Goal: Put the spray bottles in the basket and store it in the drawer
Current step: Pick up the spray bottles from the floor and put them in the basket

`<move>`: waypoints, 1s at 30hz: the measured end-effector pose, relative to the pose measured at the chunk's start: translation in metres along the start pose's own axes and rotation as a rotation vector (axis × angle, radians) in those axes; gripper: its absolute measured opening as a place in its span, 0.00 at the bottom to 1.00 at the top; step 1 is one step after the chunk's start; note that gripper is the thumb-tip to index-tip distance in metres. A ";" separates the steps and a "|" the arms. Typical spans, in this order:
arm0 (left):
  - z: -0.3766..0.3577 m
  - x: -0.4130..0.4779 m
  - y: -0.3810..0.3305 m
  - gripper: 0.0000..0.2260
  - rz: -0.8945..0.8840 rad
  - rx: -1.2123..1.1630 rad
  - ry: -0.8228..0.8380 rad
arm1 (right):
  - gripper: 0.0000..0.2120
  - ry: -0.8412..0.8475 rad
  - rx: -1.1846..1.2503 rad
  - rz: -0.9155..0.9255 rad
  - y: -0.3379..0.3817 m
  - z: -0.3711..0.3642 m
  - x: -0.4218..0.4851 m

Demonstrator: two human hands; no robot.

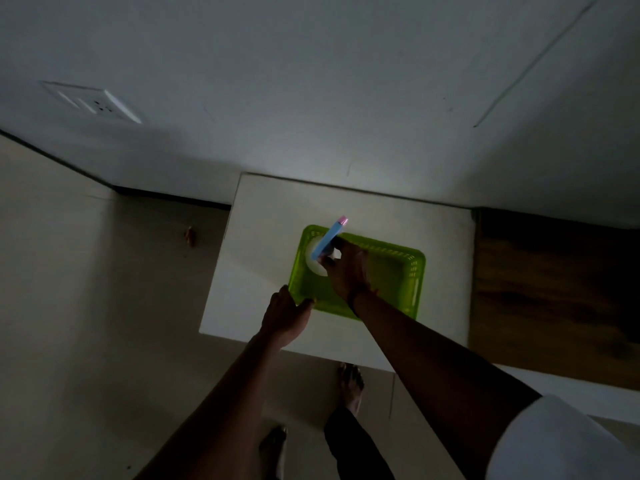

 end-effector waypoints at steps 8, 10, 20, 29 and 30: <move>0.006 -0.004 0.003 0.33 0.008 0.070 0.049 | 0.30 0.020 -0.049 -0.085 -0.013 0.008 -0.010; 0.013 -0.004 0.005 0.38 0.022 0.113 0.053 | 0.26 -0.038 -0.074 -0.070 -0.021 0.016 -0.019; 0.034 -0.057 -0.022 0.34 -0.216 0.212 -0.093 | 0.30 -0.146 -0.163 -0.181 -0.074 0.070 -0.115; 0.003 -0.164 0.008 0.29 -0.388 0.319 0.042 | 0.27 -0.357 0.084 -0.326 -0.122 0.081 -0.275; -0.003 -0.178 0.016 0.28 -0.395 0.318 0.052 | 0.27 -0.370 0.117 -0.342 -0.130 0.079 -0.295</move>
Point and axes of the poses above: each hand's wrist, its own x-axis towards the middle knuckle, its own z-axis out of the back of the hand, y = z × x, the point moved 3 cm from there along x, towards the middle knuckle, and after that the axes turned 10 degrees about -z, right-handed, at the moved point
